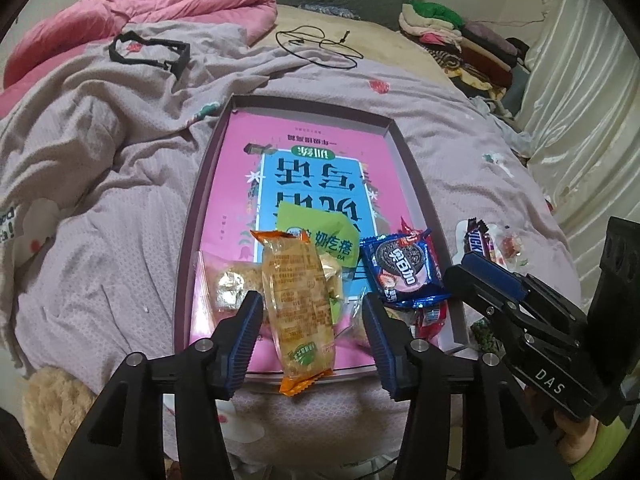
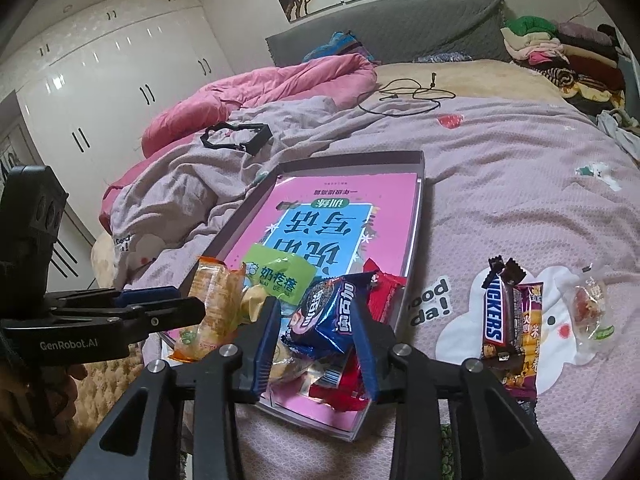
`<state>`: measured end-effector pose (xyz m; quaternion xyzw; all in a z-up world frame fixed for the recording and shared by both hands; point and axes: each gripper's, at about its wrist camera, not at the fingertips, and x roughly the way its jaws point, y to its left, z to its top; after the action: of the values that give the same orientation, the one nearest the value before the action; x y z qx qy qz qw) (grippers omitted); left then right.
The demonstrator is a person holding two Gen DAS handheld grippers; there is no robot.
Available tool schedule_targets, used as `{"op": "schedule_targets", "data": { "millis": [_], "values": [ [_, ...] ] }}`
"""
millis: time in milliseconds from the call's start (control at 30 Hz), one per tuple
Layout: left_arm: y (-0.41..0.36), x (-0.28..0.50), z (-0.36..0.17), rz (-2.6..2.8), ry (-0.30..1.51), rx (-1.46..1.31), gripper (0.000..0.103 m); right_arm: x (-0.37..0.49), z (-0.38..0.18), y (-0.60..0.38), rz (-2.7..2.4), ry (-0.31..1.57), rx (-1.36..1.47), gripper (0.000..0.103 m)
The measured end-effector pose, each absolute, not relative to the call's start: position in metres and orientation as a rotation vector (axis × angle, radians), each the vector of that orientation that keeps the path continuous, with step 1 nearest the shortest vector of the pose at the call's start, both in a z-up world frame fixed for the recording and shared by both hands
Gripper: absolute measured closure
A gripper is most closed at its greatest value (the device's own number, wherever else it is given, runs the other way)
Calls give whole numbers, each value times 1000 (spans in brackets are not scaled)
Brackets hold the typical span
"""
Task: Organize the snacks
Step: 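Open the left tool on the corn-stick bag while the right tool releases the blue packet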
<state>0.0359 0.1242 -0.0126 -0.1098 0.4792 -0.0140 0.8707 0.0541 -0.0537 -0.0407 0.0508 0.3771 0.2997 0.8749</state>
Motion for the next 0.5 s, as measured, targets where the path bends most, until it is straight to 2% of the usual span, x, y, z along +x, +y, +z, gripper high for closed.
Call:
{"op": "schedule_targets", "data": {
  "millis": [267,500],
  "values": [
    [122,35,-5,-14,976,-215,36,50,-35,-56,619,764,92,61],
    [119,34,1,5,956,-190,28,48,-32,-61,604,745,98,51]
  ]
}}
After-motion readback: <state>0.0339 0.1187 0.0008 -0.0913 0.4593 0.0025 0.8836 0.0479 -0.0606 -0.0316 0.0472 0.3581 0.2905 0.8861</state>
